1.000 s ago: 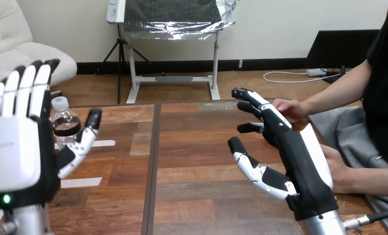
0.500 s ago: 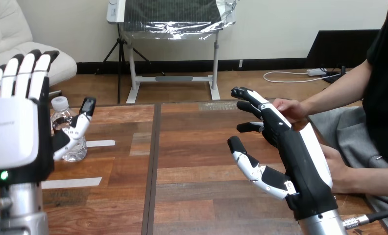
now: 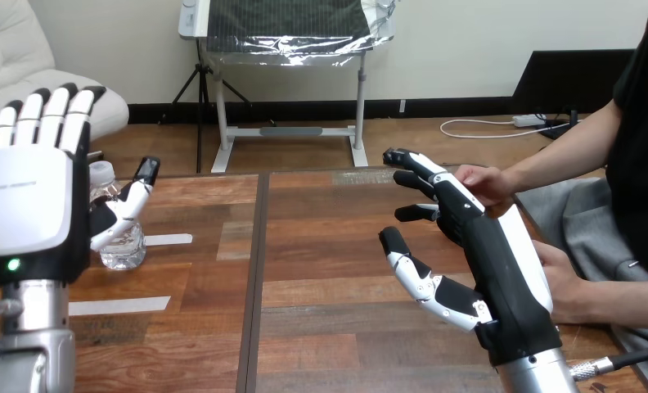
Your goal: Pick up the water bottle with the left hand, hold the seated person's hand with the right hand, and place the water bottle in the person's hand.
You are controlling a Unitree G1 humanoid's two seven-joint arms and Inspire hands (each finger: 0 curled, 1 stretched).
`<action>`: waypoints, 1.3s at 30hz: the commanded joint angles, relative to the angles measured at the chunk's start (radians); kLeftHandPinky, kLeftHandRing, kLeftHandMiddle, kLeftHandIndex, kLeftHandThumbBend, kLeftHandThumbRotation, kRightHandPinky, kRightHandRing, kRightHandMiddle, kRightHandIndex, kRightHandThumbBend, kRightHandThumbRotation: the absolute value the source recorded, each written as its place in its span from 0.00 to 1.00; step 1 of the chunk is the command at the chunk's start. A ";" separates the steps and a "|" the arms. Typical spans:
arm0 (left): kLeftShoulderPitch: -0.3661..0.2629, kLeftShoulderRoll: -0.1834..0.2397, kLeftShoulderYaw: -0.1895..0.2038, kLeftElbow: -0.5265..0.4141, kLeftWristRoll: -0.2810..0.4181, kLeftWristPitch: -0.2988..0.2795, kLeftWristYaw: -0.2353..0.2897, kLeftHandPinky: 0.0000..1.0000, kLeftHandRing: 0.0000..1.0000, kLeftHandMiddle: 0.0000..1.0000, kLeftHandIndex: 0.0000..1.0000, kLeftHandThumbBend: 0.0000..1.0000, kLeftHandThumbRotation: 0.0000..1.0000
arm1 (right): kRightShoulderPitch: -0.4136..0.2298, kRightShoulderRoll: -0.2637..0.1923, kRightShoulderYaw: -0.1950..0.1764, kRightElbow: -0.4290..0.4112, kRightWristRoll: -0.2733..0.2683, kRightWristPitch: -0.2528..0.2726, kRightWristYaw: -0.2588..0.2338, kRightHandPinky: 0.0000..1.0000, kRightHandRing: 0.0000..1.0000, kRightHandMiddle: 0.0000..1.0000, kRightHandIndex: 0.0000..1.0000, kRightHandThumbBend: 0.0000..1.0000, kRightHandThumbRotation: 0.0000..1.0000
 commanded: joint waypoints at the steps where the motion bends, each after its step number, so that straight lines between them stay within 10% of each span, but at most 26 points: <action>1: -0.113 0.035 -0.042 0.065 -0.006 0.001 -0.011 0.91 0.92 0.91 0.88 0.41 0.98 | -0.060 0.004 -0.006 -0.005 0.009 -0.014 -0.011 0.71 0.86 0.91 0.83 0.25 0.00; 39: -0.402 0.046 -0.237 0.486 -0.029 0.022 0.000 0.88 0.91 0.91 0.88 0.39 1.00 | -0.065 -0.008 -0.016 -0.003 0.014 -0.009 -0.010 0.74 0.87 0.90 0.82 0.27 0.00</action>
